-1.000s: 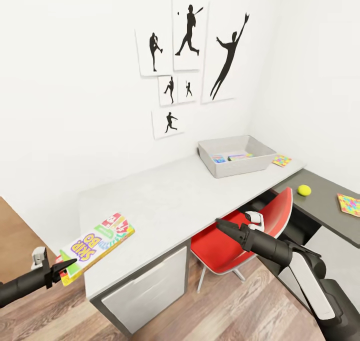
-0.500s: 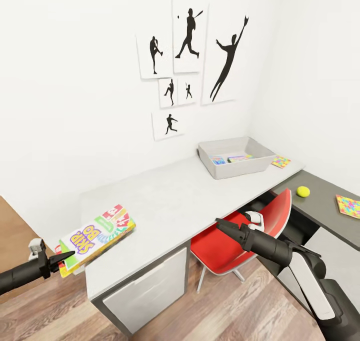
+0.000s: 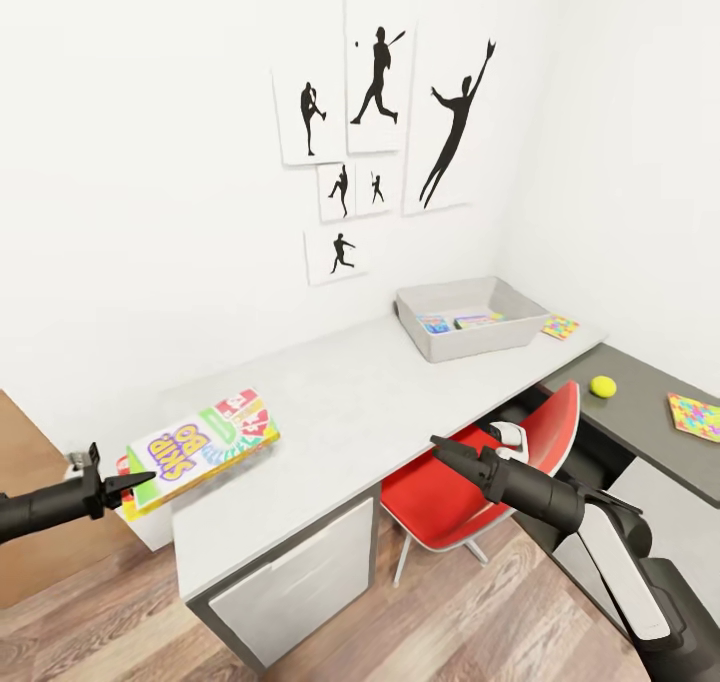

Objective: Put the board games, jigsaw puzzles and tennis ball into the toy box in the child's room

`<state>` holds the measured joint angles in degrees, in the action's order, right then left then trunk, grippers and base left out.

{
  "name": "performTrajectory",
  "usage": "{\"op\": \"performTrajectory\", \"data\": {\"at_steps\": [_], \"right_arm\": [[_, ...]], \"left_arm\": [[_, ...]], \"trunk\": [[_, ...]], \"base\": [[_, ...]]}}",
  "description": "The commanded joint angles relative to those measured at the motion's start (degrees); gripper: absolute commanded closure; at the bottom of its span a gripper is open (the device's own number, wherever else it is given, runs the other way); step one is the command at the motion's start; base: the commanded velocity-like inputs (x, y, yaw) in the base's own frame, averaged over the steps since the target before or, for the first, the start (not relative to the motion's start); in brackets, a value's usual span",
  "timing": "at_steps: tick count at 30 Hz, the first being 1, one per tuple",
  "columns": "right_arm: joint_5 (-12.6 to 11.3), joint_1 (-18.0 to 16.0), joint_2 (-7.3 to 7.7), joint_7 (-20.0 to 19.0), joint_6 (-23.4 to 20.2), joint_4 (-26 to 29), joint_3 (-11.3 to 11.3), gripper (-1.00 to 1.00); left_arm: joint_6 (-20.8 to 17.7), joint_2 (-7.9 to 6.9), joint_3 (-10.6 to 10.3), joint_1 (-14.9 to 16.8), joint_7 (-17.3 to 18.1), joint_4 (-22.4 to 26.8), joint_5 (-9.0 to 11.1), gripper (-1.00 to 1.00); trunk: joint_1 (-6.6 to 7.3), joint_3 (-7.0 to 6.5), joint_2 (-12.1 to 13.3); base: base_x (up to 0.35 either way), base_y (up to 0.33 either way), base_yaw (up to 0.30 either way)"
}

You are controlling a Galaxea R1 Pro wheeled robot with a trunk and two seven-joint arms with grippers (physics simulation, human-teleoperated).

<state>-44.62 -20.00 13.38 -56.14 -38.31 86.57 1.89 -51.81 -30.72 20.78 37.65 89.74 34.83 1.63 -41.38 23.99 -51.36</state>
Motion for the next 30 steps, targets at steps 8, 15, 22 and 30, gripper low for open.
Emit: {"op": "performTrajectory", "data": {"at_steps": [8, 15, 22, 30], "right_arm": [[-0.67, 0.05, 0.16, 0.09, -0.57, -0.26, -0.17, -1.00], [-0.73, 0.13, 0.48, 0.17, -0.63, -0.49, -0.29, -1.00], [-0.79, 0.34, 0.81, -0.10, -0.62, -0.51, -0.34, -1.00], [-0.82, 0.45, 0.92, -0.58, -0.51, -0.52, -0.39, -1.00]], "left_arm": [[-0.87, -0.12, -2.42, -0.03, 0.26, 1.37, 0.12, 1.00], [-0.86, -0.31, -2.44, -0.04, 0.26, 1.55, 0.14, 1.00], [-0.84, -0.46, -2.29, -0.04, 0.26, 1.64, 0.21, 1.00], [-0.80, -0.68, -2.24, -0.04, 0.26, 1.65, 0.22, 1.00]], "trunk": [[1.76, -1.38, 3.18], [3.29, -2.64, 5.98], [4.83, -4.08, 8.79], [6.59, -5.89, 12.00]], "base": [[-0.041, 0.000, 0.000], [-0.066, 0.000, 0.000], [-0.008, 0.000, -0.126], [-0.001, 0.000, -0.236]]}}
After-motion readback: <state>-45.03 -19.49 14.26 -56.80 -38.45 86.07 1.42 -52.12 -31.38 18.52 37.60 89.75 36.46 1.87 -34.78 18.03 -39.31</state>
